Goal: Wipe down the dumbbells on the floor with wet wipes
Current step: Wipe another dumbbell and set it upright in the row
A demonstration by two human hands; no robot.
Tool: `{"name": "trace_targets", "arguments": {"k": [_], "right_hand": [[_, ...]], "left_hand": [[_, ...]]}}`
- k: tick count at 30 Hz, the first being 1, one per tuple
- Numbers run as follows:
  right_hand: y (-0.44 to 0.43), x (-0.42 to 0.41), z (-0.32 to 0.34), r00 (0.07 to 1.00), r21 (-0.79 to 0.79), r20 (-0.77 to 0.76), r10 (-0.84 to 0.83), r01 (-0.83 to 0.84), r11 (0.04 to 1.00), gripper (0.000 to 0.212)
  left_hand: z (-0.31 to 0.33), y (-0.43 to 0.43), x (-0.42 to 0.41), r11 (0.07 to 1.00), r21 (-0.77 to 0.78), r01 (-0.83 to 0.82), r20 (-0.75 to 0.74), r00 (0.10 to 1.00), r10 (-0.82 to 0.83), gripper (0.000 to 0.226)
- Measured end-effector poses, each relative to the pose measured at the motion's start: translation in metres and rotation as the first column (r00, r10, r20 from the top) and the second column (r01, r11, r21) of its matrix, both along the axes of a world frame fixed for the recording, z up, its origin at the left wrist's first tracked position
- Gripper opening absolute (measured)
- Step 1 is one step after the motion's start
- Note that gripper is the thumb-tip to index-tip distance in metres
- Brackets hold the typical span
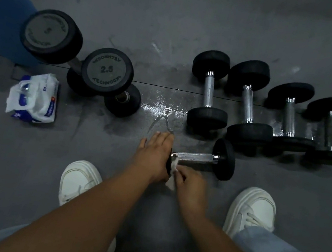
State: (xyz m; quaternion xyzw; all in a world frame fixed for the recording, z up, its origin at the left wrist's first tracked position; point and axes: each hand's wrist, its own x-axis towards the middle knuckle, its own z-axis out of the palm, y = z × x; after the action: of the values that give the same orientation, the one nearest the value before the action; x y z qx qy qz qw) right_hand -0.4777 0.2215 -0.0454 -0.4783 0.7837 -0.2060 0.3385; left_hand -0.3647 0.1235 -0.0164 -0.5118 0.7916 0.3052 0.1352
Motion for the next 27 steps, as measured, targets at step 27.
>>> {"name": "trace_targets", "arguments": {"k": [27], "right_hand": [[-0.044,0.03,0.036,0.076,0.439,0.672,-0.736,0.76,0.479,0.013]], "left_hand": [[-0.004,0.009,0.001,0.999,-0.021,-0.024,-0.017,1.0,0.023,0.104]]}}
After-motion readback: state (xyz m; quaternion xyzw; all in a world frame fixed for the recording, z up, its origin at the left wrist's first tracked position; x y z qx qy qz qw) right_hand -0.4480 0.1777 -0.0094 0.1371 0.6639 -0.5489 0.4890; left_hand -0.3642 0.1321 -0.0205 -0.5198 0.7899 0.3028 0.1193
